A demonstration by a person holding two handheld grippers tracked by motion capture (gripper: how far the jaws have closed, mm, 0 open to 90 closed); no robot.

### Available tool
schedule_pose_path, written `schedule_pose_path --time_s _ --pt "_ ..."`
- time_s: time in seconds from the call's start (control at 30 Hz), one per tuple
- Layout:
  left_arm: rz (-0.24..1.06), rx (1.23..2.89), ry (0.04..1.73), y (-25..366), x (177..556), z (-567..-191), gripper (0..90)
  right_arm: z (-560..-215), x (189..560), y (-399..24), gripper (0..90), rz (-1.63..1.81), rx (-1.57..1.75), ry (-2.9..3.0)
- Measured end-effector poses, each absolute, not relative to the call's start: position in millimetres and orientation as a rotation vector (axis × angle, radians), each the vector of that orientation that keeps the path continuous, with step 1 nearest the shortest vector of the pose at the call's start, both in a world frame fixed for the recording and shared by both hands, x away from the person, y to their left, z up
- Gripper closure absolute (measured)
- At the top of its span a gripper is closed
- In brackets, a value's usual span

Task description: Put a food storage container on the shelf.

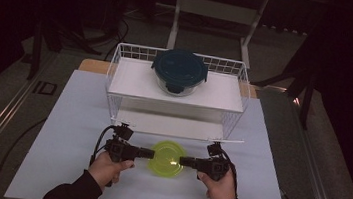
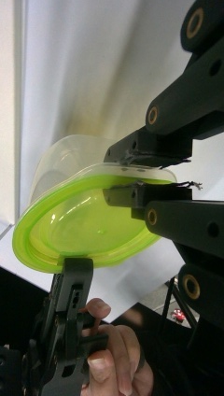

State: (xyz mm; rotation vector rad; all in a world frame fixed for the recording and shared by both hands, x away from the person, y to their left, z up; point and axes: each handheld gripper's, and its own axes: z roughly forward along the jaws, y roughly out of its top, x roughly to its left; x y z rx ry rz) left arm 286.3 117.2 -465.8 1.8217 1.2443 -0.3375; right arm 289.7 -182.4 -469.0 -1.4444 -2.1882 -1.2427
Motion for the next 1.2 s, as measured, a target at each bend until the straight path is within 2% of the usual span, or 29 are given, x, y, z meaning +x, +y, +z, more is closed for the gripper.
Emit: schedule_pose_path --time_s 0.87,1.2 --pt "-0.234 1.782 1.136 121.7 281.8 -383.3 80.4 -392.2 287.7 -183.7 80.6 -1.390 -1.371 -2.253" --pt "-0.177 1.759 1.102 125.1 285.9 -346.7 80.7 -350.4 294.6 -179.9 80.7 -1.452 -1.352 -2.285"
